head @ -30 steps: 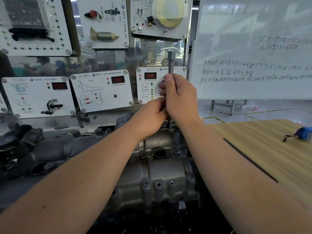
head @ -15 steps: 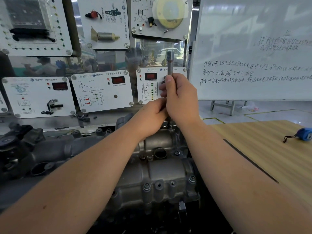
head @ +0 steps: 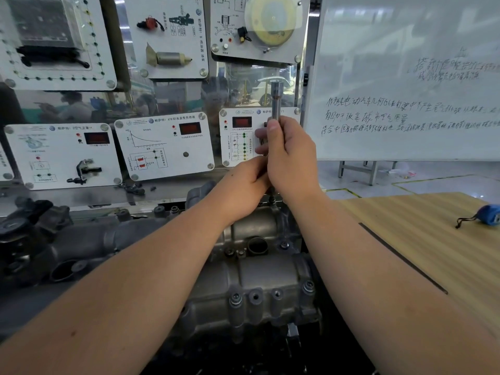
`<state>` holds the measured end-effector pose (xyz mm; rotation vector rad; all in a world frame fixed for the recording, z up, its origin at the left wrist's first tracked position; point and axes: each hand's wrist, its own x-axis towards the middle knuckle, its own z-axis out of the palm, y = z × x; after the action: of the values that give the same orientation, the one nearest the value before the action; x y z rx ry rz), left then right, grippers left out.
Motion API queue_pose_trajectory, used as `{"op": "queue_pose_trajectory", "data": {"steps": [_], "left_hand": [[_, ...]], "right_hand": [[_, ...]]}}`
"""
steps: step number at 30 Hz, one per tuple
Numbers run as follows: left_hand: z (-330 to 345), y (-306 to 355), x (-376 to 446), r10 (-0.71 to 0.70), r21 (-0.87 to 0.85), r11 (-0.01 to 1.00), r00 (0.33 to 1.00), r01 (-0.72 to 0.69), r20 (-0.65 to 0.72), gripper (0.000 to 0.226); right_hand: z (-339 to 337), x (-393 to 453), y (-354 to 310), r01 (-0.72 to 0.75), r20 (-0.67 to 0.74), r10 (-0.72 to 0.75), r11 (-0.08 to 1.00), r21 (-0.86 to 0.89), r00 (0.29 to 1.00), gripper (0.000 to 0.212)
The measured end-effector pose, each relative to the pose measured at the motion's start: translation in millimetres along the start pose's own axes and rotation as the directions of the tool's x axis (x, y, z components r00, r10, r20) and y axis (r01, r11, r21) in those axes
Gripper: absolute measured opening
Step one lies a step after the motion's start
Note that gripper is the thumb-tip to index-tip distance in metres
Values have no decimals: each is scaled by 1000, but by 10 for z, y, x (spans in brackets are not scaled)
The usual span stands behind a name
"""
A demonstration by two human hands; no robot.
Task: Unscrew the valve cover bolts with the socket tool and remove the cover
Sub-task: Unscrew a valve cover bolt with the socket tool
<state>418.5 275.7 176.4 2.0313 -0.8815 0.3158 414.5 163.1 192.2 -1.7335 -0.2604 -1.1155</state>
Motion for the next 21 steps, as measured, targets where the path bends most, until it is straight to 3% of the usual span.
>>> {"op": "queue_pose_trajectory", "data": {"steps": [5, 11, 17, 21], "left_hand": [[13, 13, 0, -3, 27, 1000, 999, 4, -40, 18], [10, -14, -5, -11, 7, 1000, 1000, 12, -13, 16], [4, 6, 1, 21, 11, 1000, 1000, -21, -14, 15], [13, 8, 5, -1, 20, 1000, 1000, 1, -2, 13]], "right_hand": [[-11, -6, 13, 22, -25, -22, 1000, -19, 999, 10], [0, 7, 31, -9, -37, 8, 999, -43, 999, 24], [-10, -9, 30, 14, -16, -14, 1000, -18, 1000, 8], [0, 4, 30, 8, -1, -8, 999, -53, 1000, 21]]}}
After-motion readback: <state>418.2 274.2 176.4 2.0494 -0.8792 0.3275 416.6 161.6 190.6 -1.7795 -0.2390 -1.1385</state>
